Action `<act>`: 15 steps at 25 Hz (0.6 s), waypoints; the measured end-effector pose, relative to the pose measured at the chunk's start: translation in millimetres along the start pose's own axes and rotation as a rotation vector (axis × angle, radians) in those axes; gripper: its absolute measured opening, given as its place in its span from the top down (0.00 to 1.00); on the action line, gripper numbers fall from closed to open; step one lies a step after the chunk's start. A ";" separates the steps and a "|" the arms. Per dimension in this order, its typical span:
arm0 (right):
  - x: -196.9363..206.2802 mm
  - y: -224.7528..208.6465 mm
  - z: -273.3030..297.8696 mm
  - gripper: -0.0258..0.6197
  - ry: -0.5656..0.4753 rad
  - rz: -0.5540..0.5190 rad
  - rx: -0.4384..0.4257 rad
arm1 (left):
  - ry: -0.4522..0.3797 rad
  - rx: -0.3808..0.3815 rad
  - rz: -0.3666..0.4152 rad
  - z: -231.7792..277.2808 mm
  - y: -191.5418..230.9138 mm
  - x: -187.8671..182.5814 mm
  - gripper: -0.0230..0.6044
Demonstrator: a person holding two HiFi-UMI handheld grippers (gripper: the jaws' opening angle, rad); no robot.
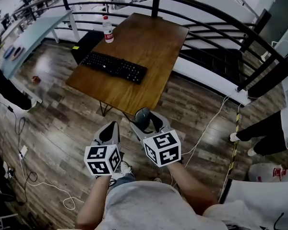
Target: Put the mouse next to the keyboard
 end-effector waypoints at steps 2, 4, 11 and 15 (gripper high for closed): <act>-5.9 1.1 16.6 0.49 0.011 0.012 0.019 | 0.009 0.017 -0.002 7.8 16.1 -9.7 0.97; -10.0 4.0 32.0 0.49 0.021 0.026 0.037 | 0.014 0.034 -0.005 13.2 32.6 -17.4 0.97; -23.3 11.2 71.6 0.49 0.053 0.081 0.106 | 0.017 0.098 -0.006 28.5 76.1 -44.9 0.97; -28.9 6.8 89.9 0.49 0.057 0.110 0.138 | 0.027 0.122 0.009 43.2 91.1 -57.6 0.97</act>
Point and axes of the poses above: the fingertips, and each gripper's own axes: z forward along the fingers, y to its left, x out of its underside, the point moved 7 cm from there along -z, backward along the fingers, and after that the axes turned 12 degrees about -z, right-handed, at the moved point
